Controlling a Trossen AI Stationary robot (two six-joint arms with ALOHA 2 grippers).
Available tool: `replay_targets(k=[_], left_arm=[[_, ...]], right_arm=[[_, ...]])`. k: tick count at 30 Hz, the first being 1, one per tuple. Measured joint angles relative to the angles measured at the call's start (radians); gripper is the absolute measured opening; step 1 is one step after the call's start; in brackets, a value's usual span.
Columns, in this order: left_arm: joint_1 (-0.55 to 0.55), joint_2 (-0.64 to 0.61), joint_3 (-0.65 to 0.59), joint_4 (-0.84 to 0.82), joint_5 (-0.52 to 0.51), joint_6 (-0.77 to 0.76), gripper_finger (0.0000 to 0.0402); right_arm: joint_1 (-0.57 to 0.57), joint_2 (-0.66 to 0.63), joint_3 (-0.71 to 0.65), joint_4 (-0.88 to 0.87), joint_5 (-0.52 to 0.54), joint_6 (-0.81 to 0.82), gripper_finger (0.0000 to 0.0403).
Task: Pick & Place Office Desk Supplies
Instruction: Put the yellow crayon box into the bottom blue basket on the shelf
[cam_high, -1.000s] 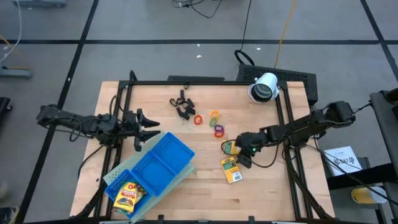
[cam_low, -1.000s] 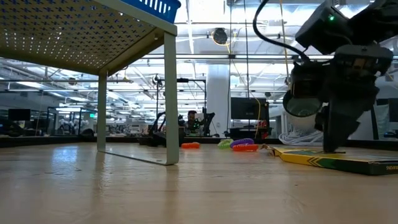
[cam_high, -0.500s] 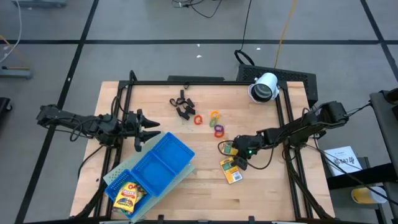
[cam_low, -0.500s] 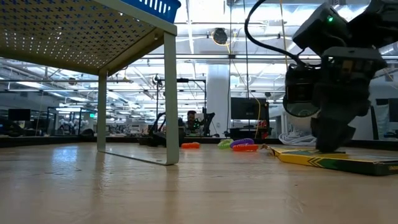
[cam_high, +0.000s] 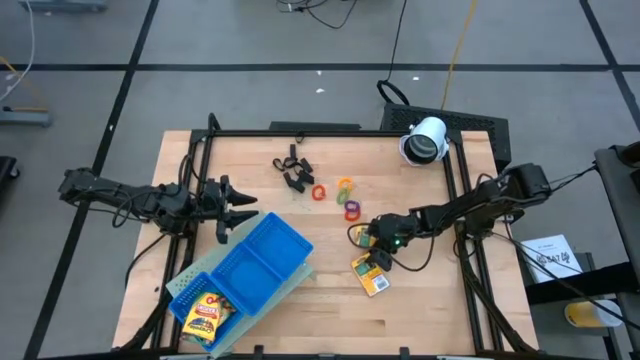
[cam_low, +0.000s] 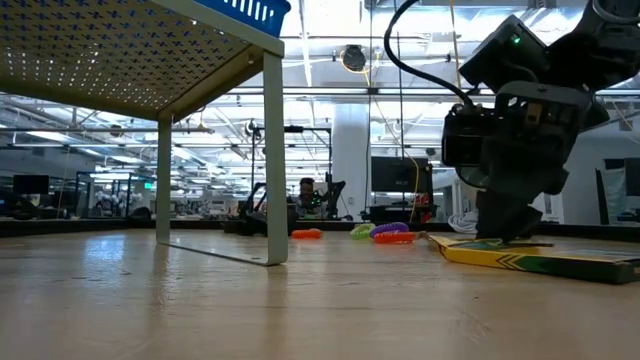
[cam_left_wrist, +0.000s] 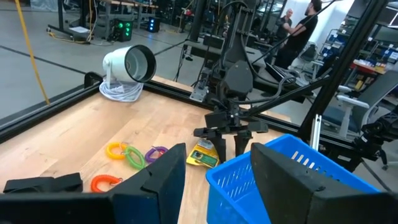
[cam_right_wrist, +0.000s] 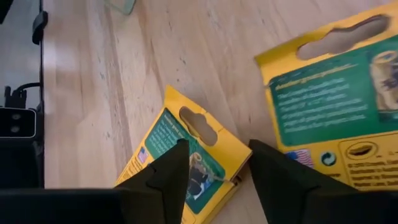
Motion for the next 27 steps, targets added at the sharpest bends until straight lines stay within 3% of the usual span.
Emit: replay_targets(k=[7,16,27], left_arm=[[0.0,0.0,0.0,0.0,0.0,-0.001,0.0186],[0.0,0.0,0.0,0.0,0.0,-0.001,0.0187],[0.0,0.0,0.0,0.001,-0.004,-0.051,0.0186]], right_arm=[[-0.001,0.003,0.0,0.015,0.002,-0.07,0.0111],[-0.001,0.004,-0.001,0.025,-0.023,-0.215,0.0009],[-0.004,-0.022,-0.002,0.278,-0.026,-0.282,0.0001]])
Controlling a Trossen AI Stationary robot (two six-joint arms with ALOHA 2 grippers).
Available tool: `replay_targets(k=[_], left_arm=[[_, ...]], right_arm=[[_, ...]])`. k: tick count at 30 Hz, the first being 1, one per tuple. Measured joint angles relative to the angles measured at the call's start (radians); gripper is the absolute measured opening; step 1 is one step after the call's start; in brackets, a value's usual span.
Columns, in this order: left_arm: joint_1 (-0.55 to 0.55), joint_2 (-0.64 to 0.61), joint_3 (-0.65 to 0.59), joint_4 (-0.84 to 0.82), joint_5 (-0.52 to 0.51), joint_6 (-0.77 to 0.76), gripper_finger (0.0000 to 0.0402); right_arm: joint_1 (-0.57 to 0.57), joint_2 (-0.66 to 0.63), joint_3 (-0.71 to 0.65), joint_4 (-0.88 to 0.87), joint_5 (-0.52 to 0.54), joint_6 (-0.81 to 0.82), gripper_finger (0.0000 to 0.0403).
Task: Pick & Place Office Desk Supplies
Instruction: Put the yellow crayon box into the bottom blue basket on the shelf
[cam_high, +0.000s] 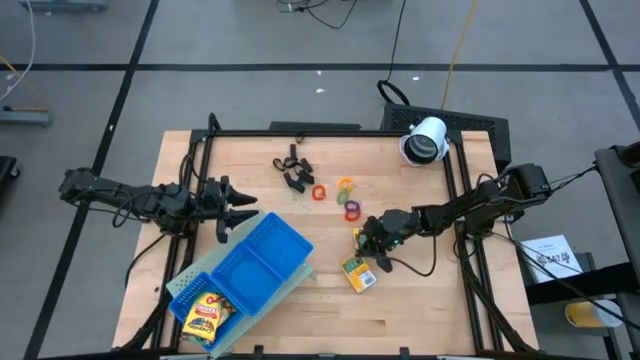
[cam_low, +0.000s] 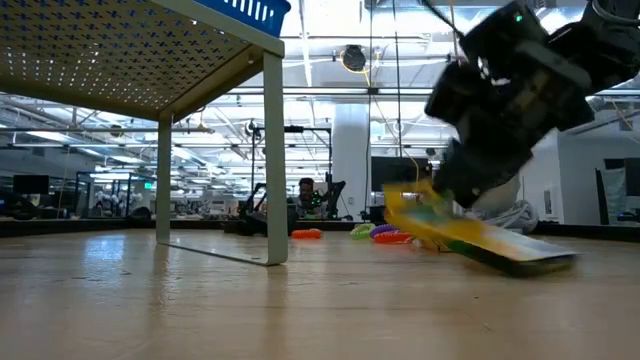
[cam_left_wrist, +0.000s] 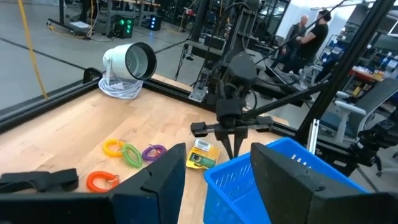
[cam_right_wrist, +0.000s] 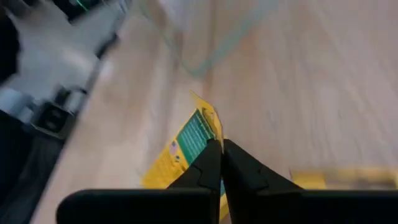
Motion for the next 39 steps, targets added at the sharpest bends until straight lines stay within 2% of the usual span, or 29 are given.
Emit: replay_targets(k=[9,14,19,25,34,39], left_arm=[[0.0,0.003,0.0,0.058,0.0,-0.022,0.0186],[0.002,0.031,0.0,0.113,0.0,-0.015,0.0187],[0.002,0.088,0.0,0.201,-0.001,0.018,0.0186],[0.002,0.189,0.0,0.346,-0.032,0.104,0.019],[0.002,0.346,0.063,0.45,-0.071,0.194,0.0283],[-0.001,0.438,0.129,0.508,-0.07,0.221,0.0308]], right_arm=[[-0.021,-0.109,0.0,0.187,0.008,-0.058,0.0001],[-0.048,-0.217,0.0,0.217,0.042,-0.13,0.0001],[-0.078,-0.321,0.0,0.26,0.111,-0.19,0.0],[-0.096,-0.376,0.035,0.311,0.112,-0.233,0.0],[-0.095,-0.337,0.198,0.225,0.126,-0.32,0.0],[-0.096,-0.3,0.264,0.227,0.138,-0.371,0.0]])
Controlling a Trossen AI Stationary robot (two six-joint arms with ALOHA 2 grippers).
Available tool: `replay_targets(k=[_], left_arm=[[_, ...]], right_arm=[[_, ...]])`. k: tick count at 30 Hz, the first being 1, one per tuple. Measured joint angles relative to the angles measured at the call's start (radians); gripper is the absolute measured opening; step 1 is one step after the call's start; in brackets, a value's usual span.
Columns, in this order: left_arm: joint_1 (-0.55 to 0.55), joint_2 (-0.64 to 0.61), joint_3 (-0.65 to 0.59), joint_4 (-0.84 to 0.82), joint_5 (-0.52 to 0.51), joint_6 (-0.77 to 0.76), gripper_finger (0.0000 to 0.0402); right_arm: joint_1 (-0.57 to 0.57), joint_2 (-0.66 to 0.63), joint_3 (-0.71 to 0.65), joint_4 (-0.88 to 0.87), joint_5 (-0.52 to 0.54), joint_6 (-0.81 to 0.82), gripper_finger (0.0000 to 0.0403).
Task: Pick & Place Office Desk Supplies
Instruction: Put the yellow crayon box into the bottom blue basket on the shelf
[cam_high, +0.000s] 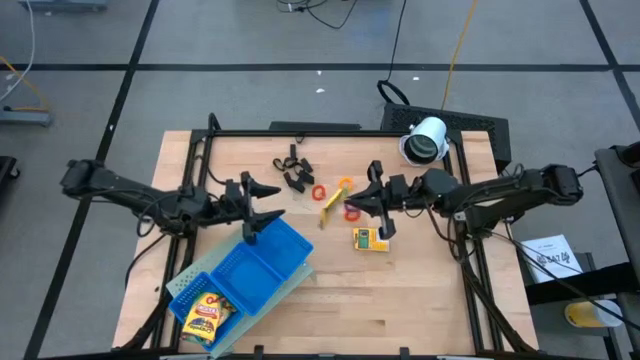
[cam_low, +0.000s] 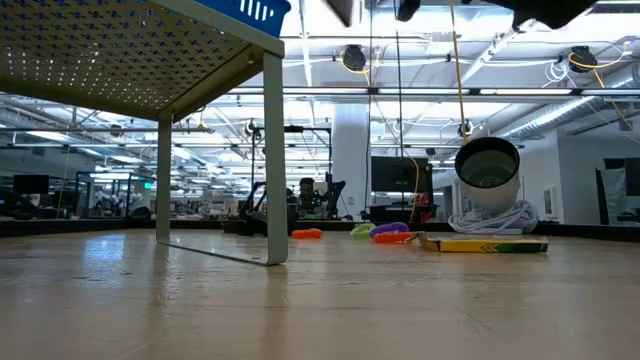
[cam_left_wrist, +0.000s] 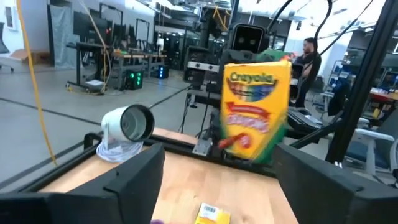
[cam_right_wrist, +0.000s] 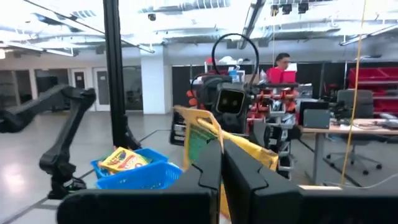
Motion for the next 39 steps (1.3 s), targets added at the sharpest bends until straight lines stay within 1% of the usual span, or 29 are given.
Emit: replay_targets(k=[10,14,17,23,35,37,39], left_arm=[[-0.012,0.212,0.184,0.002,-0.004,0.091,0.031],[-0.012,0.287,0.234,-0.001,-0.008,0.128,0.031],[-0.011,0.321,0.261,-0.001,-0.008,0.15,0.031],[-0.026,0.32,0.267,-0.002,-0.007,0.178,0.031],[-0.076,0.253,0.268,-0.044,-0.008,0.183,0.031],[-0.079,0.252,0.268,-0.041,-0.019,0.179,0.031],[-0.076,0.254,0.268,-0.04,-0.051,0.175,0.031]], right_arm=[[0.0,0.098,0.093,-0.001,0.003,-0.042,0.0],[0.0,0.118,0.114,0.0,0.003,-0.042,0.0],[0.0,0.128,0.118,0.0,0.003,-0.042,0.0],[-0.004,0.122,0.118,-0.008,-0.001,-0.042,0.0],[-0.031,0.121,0.118,0.001,-0.001,-0.034,0.0],[-0.031,0.121,0.118,0.022,-0.001,-0.025,0.0],[-0.025,0.121,0.118,0.04,-0.001,-0.023,0.0]])
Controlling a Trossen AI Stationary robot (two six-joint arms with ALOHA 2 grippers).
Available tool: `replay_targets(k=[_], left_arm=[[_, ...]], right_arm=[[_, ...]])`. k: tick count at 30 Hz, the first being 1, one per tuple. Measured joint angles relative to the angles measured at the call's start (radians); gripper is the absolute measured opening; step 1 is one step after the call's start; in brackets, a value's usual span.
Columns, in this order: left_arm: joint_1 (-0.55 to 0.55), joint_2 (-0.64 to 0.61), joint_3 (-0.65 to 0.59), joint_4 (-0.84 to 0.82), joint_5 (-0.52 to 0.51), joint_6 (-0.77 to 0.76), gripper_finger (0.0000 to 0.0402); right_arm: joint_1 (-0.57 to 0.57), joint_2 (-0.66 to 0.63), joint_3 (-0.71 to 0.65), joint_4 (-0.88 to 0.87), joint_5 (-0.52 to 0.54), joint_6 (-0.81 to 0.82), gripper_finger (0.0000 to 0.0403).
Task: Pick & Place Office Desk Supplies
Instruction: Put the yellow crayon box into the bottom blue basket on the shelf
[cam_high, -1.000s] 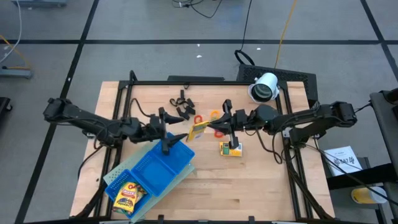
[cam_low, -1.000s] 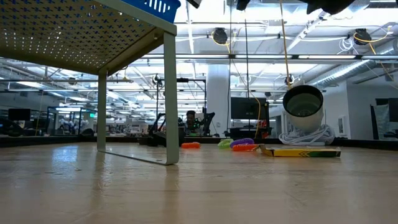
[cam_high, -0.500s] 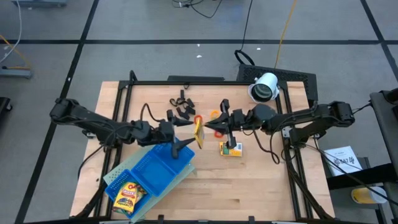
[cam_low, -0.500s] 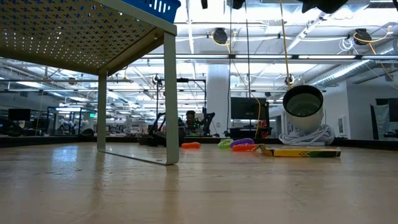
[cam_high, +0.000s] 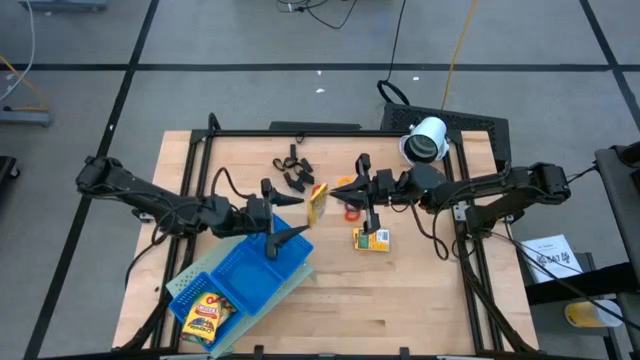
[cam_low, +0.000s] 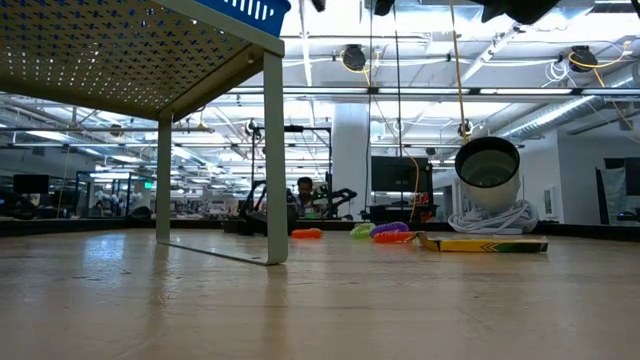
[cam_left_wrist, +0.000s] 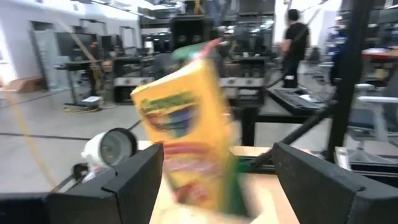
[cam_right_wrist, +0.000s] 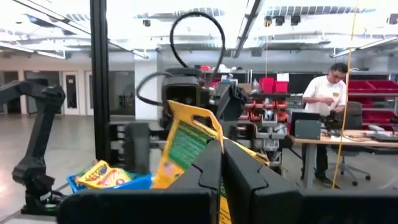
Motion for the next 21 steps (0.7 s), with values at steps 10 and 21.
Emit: replay_targets(k=[10,21], left_arm=[[0.035,0.01,0.0,0.009,0.052,-0.051,0.031],[0.035,0.01,0.0,0.057,0.064,-0.055,0.031]], right_arm=[[0.022,0.0,-0.001,-0.004,0.051,-0.018,0.0],[0.022,0.0,-0.001,0.012,0.052,-0.022,0.0]])
